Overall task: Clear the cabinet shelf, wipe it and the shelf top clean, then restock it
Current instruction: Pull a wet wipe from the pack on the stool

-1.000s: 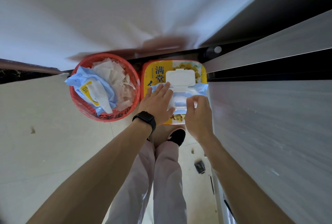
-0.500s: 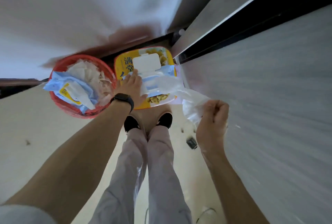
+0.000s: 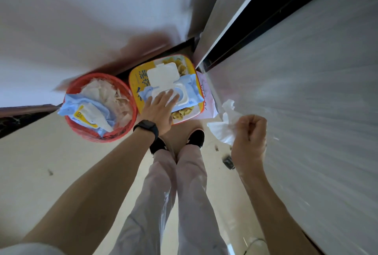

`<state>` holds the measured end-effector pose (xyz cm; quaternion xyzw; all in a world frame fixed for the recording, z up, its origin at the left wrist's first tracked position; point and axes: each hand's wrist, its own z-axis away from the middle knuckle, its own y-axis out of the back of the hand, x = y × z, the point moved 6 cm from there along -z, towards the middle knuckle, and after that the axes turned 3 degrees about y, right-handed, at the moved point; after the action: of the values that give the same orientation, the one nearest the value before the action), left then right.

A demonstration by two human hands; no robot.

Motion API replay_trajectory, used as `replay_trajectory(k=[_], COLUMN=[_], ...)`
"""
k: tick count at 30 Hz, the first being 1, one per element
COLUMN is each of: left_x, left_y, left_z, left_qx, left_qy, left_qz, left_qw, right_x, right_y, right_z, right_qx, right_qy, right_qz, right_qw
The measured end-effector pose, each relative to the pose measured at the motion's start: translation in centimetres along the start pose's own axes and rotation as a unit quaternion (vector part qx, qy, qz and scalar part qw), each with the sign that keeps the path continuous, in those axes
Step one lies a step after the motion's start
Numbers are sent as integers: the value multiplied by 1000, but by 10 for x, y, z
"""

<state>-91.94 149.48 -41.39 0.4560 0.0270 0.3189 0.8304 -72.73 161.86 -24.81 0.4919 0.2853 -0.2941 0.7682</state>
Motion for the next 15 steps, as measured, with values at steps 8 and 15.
replay_trajectory(k=[8,15], left_x=[16,7], left_y=[-27,22], left_z=[-14,-20], left_qx=[-5,90], left_qy=[22,41], left_qz=[-64,36], left_qw=[998,994], right_x=[25,17], right_y=[-18,-17], right_z=[0,1], right_qx=[-49,-74], right_qy=[17,41], right_qz=[48,53], right_qw=[998,995])
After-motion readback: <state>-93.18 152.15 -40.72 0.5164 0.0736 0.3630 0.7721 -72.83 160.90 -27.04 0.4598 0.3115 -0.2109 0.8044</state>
